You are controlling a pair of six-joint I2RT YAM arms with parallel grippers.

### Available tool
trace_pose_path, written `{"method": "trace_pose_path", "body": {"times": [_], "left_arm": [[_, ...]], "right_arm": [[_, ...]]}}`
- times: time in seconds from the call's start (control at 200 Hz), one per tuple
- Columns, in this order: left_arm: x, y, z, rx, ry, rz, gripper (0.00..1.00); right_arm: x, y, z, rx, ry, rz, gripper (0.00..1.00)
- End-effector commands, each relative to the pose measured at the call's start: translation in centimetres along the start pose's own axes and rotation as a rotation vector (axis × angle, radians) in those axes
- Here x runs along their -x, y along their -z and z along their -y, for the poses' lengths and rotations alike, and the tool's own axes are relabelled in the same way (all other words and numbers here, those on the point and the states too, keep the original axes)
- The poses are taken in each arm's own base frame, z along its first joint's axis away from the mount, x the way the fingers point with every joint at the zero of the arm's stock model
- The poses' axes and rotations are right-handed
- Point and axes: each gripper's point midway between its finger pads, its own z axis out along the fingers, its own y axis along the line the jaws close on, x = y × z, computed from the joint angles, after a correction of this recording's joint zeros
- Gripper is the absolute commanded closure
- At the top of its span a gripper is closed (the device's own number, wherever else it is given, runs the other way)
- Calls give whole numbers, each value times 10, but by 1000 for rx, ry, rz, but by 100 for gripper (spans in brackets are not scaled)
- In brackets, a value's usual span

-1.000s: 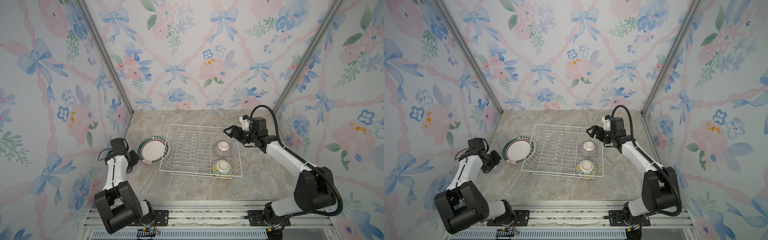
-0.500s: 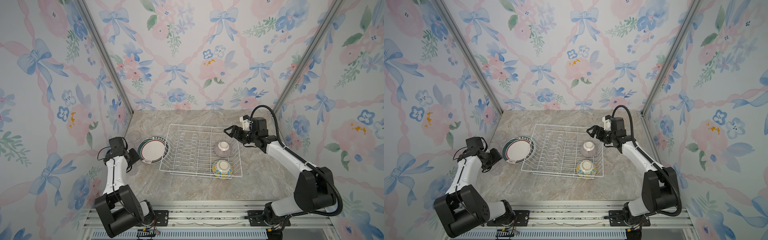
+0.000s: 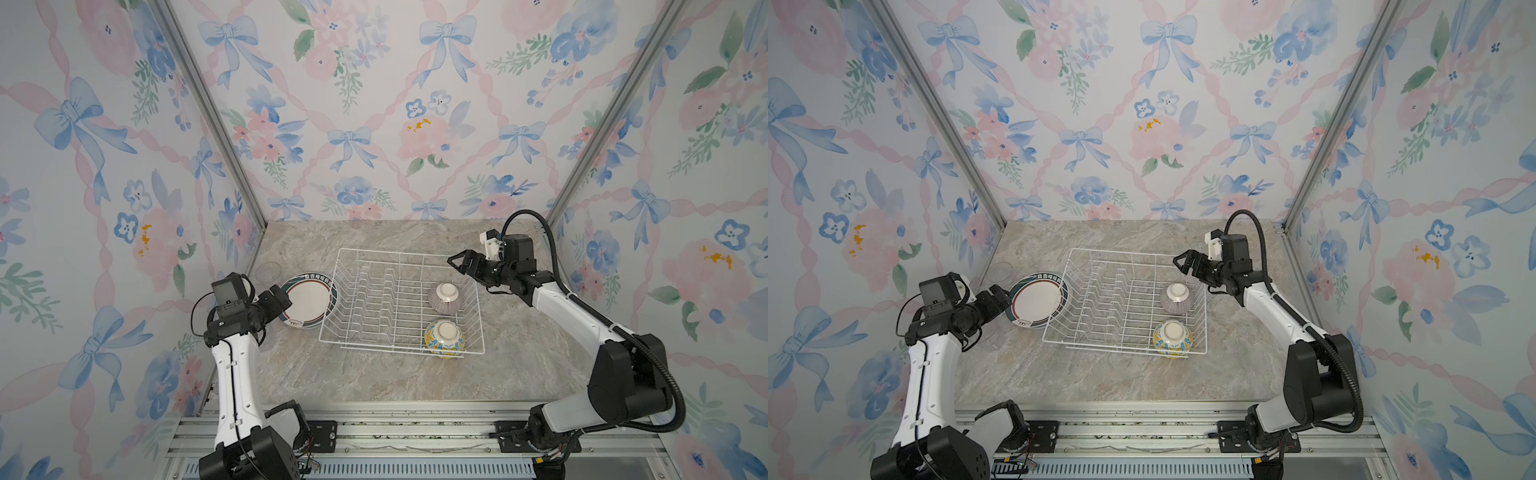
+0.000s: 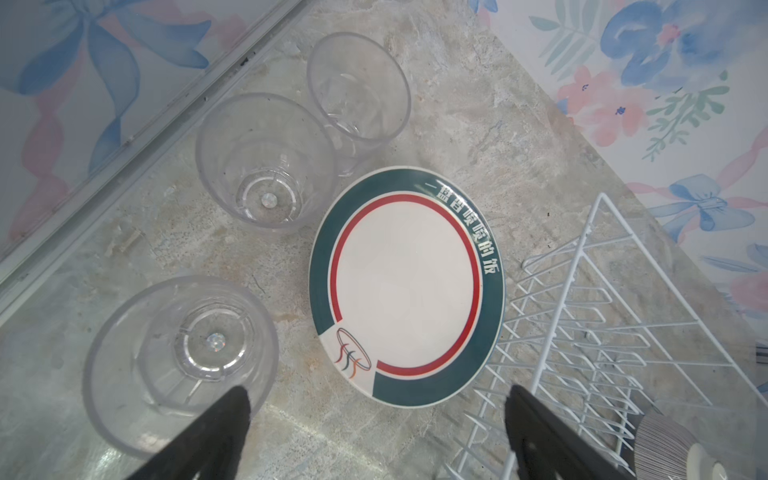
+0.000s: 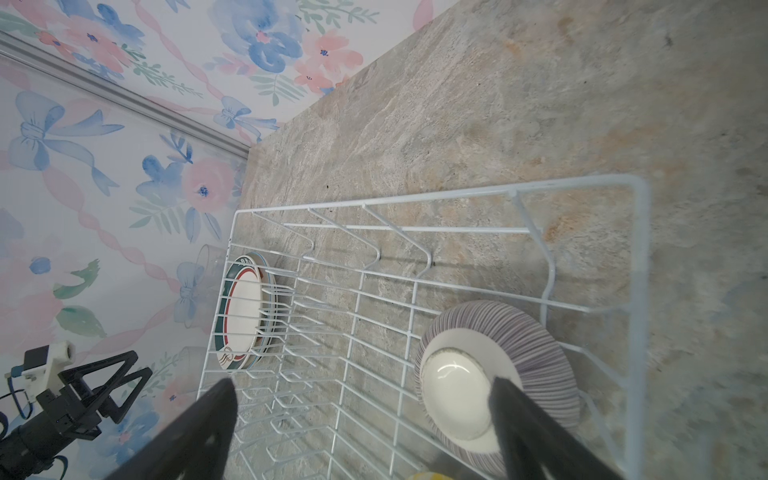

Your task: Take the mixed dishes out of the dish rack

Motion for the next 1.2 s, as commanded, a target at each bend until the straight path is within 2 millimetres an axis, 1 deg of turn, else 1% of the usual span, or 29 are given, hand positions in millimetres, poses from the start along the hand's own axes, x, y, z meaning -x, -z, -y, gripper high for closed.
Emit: {"method": "trace_pose_path", "body": {"times": [0.0,0.215,0.375,0.56,0.67,0.77,0.91,0.98,1.09,1.195], "left_arm": [[-6,6,13,-46,-8,-16,2],[-5,18,47,-133,-32,-7,2],[1,34,69,-191,-42,26,2],[2,51,93,-270,-48,41,2],[0,59,106,-308,-58,40,2],[-3,66,124,-351,-70,33,2],[-7,71,155,-396,-129,39,2],[-11,70,173,-435,-155,40,2],[-22,62,206,-497,-202,13,2],[-39,52,243,-546,-266,-16,2]], "right_arm": [[-3,-3,2,2,-12,-8,3],[-4,-3,1,-6,-7,-10,3],[-5,-5,0,-12,-5,-15,3],[-7,-8,0,-26,4,-24,3],[-11,-9,2,-48,11,-35,4],[-12,-6,2,-65,18,-39,3],[-13,3,0,-94,44,-40,3],[-13,10,1,-118,58,-37,3],[-12,24,-1,-146,80,-26,3],[-11,38,1,-183,94,-10,3]]}}
